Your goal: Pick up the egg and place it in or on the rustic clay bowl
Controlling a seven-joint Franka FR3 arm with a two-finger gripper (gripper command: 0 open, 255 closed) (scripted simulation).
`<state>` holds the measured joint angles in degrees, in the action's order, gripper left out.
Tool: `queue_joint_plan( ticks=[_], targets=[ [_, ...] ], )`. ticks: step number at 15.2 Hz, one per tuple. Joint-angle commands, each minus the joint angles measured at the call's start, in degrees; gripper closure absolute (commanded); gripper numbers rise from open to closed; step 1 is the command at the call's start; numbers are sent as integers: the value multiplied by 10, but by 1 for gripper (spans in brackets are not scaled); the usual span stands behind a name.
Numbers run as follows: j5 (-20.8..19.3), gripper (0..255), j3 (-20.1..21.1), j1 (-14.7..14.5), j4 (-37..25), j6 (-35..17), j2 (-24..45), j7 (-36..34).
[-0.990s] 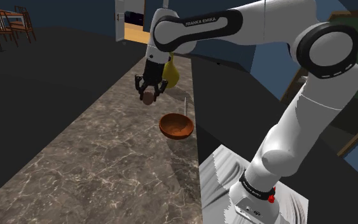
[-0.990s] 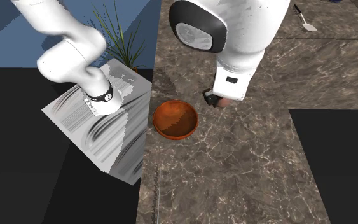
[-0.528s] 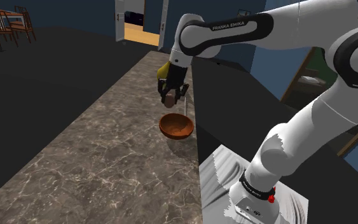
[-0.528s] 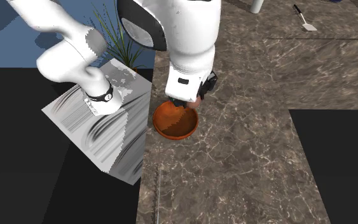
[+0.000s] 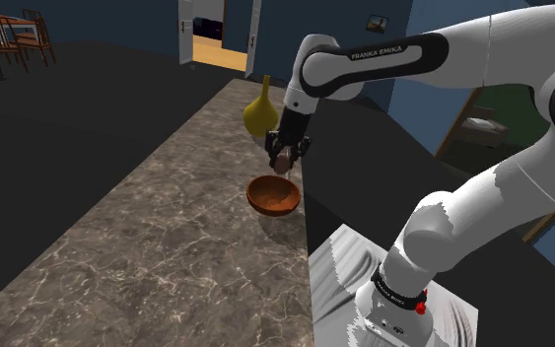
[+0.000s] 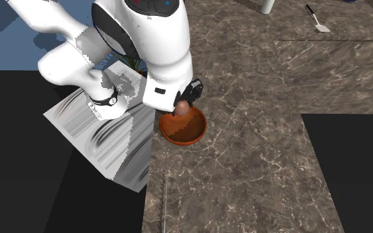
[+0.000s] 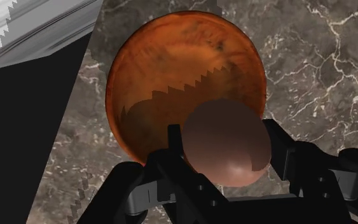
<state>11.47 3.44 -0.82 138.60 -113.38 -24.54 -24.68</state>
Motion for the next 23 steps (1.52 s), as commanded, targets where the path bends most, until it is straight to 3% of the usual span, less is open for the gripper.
queue_joint_plan(
  ticks=[1, 10, 17, 18, 23],
  targets=[
    [2, 255, 1, -1, 14, -15, 2, 2],
    [10, 255, 3, -3, 62, -90, 29, 15],
    [10, 255, 3, -3, 62, -90, 29, 15],
    [10, 0, 3, -3, 62, -90, 29, 15],
    [10, 0, 3, -3, 62, -90, 29, 15]
  ],
)
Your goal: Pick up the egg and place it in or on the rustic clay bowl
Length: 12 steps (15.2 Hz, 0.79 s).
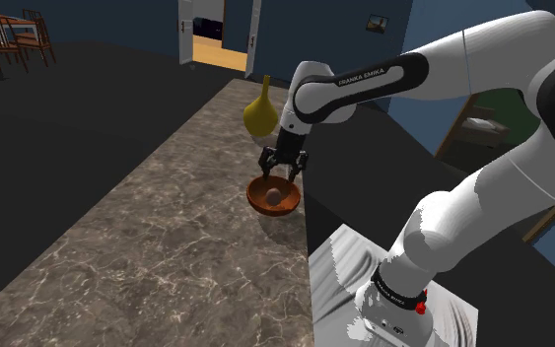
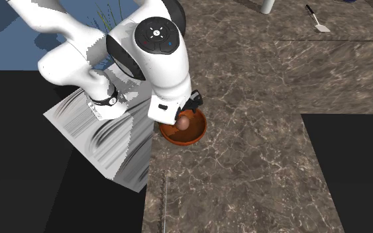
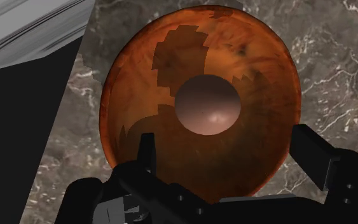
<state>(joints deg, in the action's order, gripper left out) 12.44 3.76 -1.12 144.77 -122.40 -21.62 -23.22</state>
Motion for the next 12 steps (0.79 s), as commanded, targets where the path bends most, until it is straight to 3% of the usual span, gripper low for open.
queue_joint_plan(
  ticks=[1, 4, 12],
  targets=[
    [-3, 0, -2, 2, -12, 21, -9, -1],
    [-11, 0, -9, 7, -51, 79, -28, -4],
    [-11, 0, -9, 7, -51, 79, -28, -4]
  ],
)
